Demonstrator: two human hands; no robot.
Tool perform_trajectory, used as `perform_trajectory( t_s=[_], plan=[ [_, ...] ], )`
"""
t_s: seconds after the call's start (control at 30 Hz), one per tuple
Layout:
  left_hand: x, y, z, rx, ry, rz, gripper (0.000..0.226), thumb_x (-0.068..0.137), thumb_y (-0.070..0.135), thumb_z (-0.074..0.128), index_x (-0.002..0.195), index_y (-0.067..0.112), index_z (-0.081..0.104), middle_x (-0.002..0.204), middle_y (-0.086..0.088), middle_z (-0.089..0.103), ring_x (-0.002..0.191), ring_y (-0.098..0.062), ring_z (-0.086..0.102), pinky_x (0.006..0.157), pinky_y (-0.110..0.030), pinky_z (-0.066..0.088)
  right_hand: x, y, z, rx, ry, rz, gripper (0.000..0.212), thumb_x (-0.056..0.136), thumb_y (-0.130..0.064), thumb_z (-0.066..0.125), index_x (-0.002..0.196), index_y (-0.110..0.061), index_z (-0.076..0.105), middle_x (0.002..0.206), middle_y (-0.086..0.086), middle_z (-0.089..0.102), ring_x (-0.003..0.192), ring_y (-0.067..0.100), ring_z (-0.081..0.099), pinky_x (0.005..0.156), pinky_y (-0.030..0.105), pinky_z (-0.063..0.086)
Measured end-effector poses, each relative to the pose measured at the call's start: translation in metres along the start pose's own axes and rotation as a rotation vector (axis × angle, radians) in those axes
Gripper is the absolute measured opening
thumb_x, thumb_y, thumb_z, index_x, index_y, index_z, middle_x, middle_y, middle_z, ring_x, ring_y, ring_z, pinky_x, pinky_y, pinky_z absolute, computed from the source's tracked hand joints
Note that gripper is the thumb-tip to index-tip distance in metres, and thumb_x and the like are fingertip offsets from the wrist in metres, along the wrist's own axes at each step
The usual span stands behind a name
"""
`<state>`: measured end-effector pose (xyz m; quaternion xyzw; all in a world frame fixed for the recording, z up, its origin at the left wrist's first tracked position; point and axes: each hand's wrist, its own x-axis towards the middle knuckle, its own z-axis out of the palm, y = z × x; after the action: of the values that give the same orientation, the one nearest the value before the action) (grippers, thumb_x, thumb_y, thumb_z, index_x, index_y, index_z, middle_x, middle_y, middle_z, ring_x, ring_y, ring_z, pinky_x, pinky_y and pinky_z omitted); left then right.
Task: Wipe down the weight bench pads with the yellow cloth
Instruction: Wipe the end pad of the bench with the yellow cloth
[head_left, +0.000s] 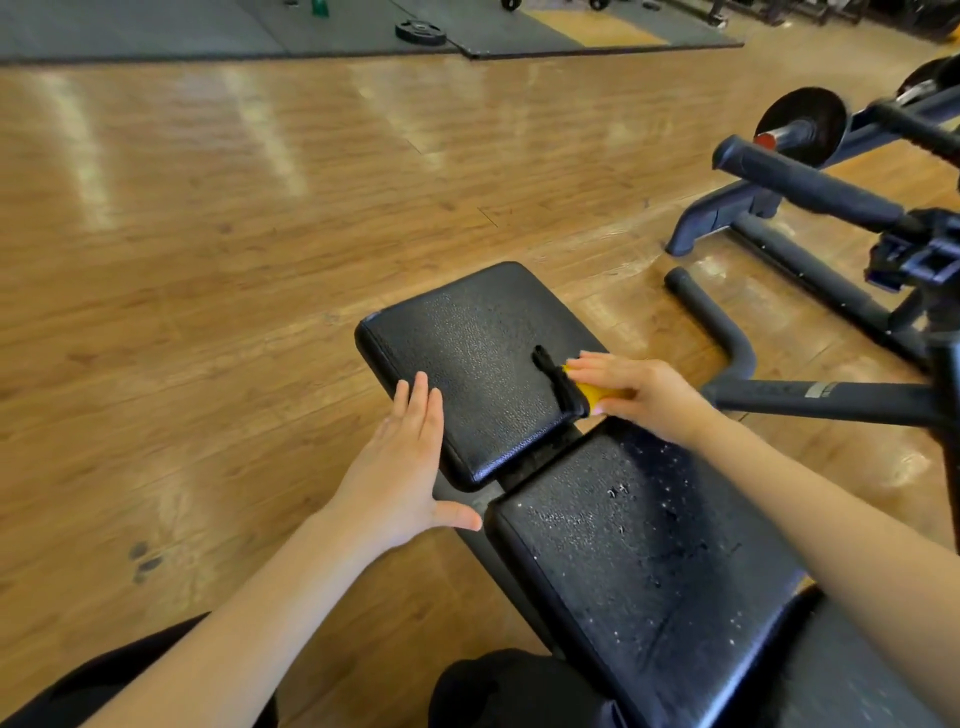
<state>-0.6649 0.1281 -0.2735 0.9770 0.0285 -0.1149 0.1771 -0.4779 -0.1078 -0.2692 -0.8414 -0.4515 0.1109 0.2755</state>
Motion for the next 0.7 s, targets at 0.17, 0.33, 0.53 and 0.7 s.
perform_trajectory(
  t_s=[0.17,0.33,0.53,0.7],
  plan=[
    [0.000,0.003,0.001,0.049,0.021,-0.015,0.130,0.067,0.063,0.067,0.145,0.002,-0.017,0.151,-0.016,-0.028,0.141,-0.028,-0.022,0.119,-0.038,0.004,-0.004,-0.010,0.011,0.007,0.116,0.122,0.058,0.075,0.010,0.064,0.126,-0.014,0.050,0.129,-0.004,0.046,0.130,0.010,0.035,0.114,0.035,0.025],
    [0.000,0.005,0.001,0.069,0.025,-0.021,0.131,0.067,0.062,0.069,0.144,0.001,-0.017,0.151,-0.016,-0.028,0.142,-0.028,-0.021,0.117,-0.036,0.004,-0.002,-0.083,0.068,-0.061,-0.001,-0.117,0.045,0.079,0.001,0.061,0.123,-0.011,0.057,0.132,-0.002,0.051,0.129,0.010,0.032,0.112,0.025,0.018],
    [-0.003,0.000,-0.003,0.053,0.004,0.001,0.127,0.069,0.059,0.068,0.145,0.004,-0.018,0.151,-0.011,-0.029,0.142,-0.023,-0.022,0.116,-0.033,0.002,-0.004,-0.067,0.057,-0.049,-0.069,-0.156,0.042,0.082,-0.003,0.059,0.124,-0.011,0.057,0.134,-0.001,0.049,0.131,0.013,0.033,0.112,0.013,0.015],
    [-0.003,-0.003,-0.002,0.043,-0.011,0.011,0.128,0.069,0.059,0.069,0.144,0.005,-0.020,0.151,-0.010,-0.031,0.141,-0.023,-0.023,0.117,-0.035,0.001,0.000,-0.023,0.010,0.089,0.117,0.197,0.053,0.081,0.008,0.060,0.127,-0.015,0.048,0.130,-0.007,0.045,0.131,0.010,0.033,0.113,0.023,0.025]
  ],
)
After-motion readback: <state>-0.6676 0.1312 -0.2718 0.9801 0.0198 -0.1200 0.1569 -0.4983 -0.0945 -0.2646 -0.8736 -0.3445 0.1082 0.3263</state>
